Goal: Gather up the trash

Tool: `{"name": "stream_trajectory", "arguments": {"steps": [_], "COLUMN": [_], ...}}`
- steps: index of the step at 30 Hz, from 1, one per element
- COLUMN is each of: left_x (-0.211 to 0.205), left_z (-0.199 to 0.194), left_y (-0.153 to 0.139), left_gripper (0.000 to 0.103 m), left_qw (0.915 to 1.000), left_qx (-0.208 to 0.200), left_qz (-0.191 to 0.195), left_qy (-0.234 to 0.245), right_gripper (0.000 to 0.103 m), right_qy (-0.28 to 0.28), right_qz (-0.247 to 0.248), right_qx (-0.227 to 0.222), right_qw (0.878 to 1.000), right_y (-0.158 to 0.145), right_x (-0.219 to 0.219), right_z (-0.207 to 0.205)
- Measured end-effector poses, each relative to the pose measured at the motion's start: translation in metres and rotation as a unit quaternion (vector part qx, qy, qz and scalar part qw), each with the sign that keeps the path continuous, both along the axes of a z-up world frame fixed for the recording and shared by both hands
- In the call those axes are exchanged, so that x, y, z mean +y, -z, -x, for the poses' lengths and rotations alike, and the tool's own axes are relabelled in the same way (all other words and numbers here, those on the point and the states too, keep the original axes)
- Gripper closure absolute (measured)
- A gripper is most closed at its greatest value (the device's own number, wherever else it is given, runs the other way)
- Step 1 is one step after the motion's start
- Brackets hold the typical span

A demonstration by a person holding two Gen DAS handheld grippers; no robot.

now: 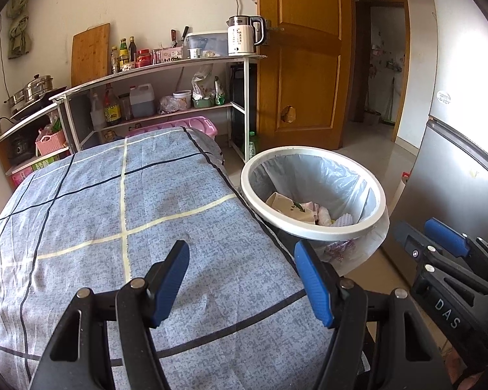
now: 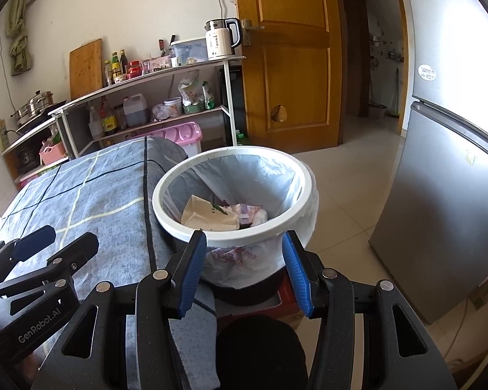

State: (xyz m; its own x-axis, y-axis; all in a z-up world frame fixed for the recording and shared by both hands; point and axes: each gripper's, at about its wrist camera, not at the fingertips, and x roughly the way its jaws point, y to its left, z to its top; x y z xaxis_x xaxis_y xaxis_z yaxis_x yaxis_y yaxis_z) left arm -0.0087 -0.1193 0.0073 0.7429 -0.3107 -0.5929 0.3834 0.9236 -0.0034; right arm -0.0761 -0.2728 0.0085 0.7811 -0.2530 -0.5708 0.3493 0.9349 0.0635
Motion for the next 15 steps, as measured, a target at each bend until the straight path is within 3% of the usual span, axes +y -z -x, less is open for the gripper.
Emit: {"name": "stream_trajectory", "arguments": {"steps": [15], "left_x": [-0.0003], "left_z": [0.0021], "left_y": [-0.0017], "left_gripper": [0.034], "left_qw": [1.0], "left_qx": [-0.002], "left_qz": [-0.004], "left_qy": [-0.001], "right_gripper": [0.053], "right_qy": [0.0], "right_qz": [0.001], "right_qx": [-0.001], "right_qw": [1.0], "right_y": [-0.0003], "right_x": [0.0014], "right_z": [0.0007]}}
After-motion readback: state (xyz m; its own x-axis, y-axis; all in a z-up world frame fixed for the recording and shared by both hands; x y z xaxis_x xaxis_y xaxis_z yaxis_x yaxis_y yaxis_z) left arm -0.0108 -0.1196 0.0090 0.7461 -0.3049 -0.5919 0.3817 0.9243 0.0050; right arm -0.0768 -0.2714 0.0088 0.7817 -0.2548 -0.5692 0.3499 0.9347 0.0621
